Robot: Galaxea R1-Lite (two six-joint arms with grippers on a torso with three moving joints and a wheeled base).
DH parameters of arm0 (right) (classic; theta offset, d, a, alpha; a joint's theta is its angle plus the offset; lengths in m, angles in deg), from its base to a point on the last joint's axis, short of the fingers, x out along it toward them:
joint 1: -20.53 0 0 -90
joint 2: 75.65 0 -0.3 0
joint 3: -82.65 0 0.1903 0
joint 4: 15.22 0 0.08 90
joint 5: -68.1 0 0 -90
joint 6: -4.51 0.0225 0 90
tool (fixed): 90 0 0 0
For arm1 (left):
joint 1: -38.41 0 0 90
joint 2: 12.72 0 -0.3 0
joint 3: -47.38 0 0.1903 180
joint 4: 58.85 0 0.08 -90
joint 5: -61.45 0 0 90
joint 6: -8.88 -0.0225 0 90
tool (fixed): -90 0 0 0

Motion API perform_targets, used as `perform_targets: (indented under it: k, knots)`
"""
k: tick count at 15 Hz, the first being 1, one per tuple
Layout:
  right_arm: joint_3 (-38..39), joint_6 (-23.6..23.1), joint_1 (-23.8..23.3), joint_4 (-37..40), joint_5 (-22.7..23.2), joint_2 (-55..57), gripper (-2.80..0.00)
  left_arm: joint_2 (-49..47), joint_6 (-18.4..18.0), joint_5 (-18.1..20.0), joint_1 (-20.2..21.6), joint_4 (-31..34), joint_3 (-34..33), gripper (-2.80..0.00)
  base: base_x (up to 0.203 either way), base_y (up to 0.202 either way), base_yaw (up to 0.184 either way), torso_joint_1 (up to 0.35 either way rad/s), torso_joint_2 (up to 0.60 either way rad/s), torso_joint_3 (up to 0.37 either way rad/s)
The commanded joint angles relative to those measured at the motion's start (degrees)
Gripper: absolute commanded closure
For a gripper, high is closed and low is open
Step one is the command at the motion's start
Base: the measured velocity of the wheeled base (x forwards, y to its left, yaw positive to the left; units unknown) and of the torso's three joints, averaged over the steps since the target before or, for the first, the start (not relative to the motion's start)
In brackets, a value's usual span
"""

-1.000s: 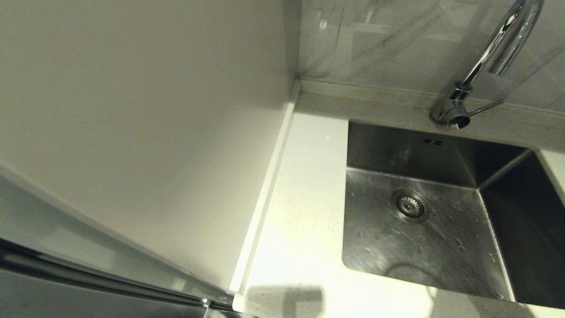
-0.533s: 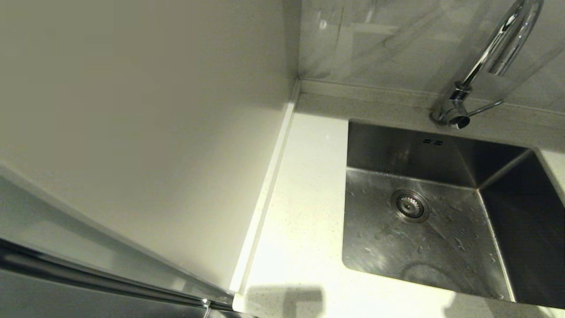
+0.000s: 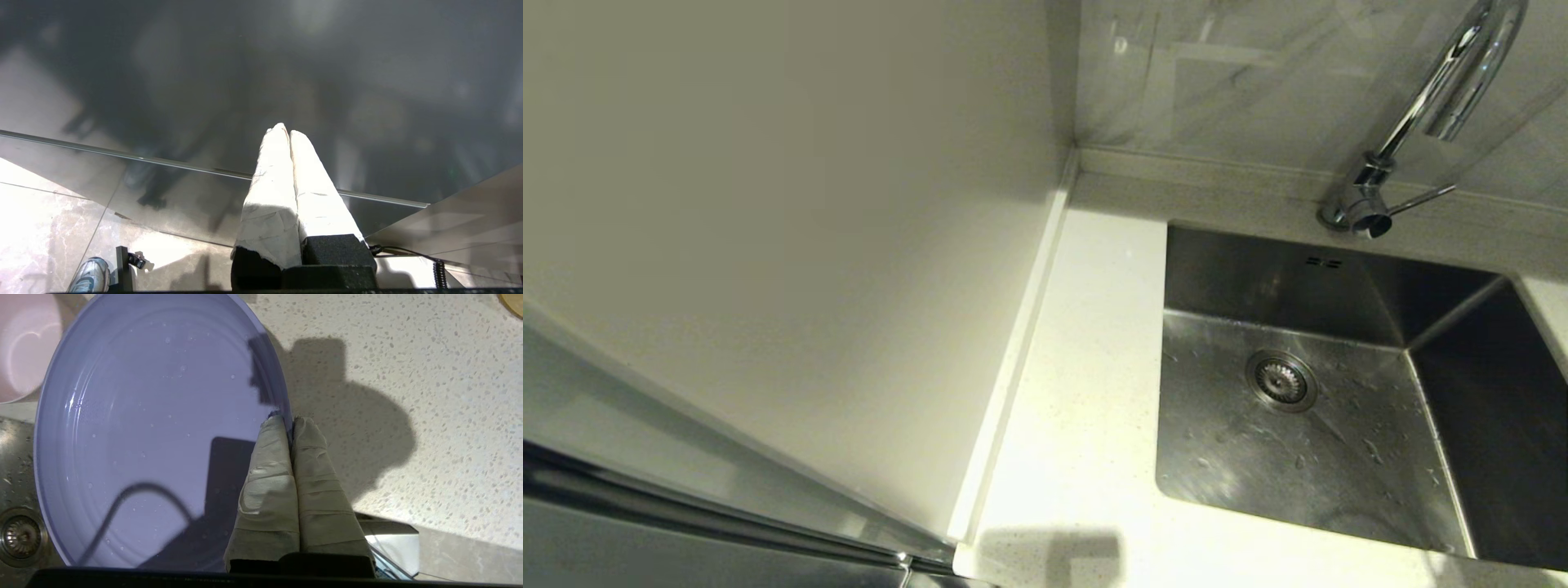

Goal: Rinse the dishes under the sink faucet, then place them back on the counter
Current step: Put a plate back to the table from the sink

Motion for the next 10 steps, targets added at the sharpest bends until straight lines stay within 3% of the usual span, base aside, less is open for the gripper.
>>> perform_targets:
  k: [1,4,6,8,10]
  knots:
    - [0.0,-3.1,0.0,-1.6,0.3,6.7,0.0,0.0,0.0,0.0,0.0,0.0,-0.2,0.0,0.0,0.0,0.0,0.0,0.0,0.0]
    - [-0.2,-13.8,0.0,-2.5,0.3,13.1,0.0,0.0,0.0,0.0,0.0,0.0,-0.1,0.0,0.0,0.0,0.0,0.0,0.0,0.0]
    - [-0.7,-18.0,0.0,-2.6,1.2,17.6,0.0,0.0,0.0,0.0,0.0,0.0,-0.2,0.0,0.0,0.0,0.0,0.0,0.0,0.0]
    - [-0.8,-20.8,0.1,-2.6,5.6,21.0,0.0,0.0,0.0,0.0,0.0,0.0,-0.2,0.0,0.0,0.0,0.0,0.0,0.0,0.0]
    - [-0.7,-27.0,0.1,-2.5,10.7,24.1,0.0,0.0,0.0,0.0,0.0,0.0,-0.2,0.0,0.0,0.0,0.0,0.0,0.0,0.0]
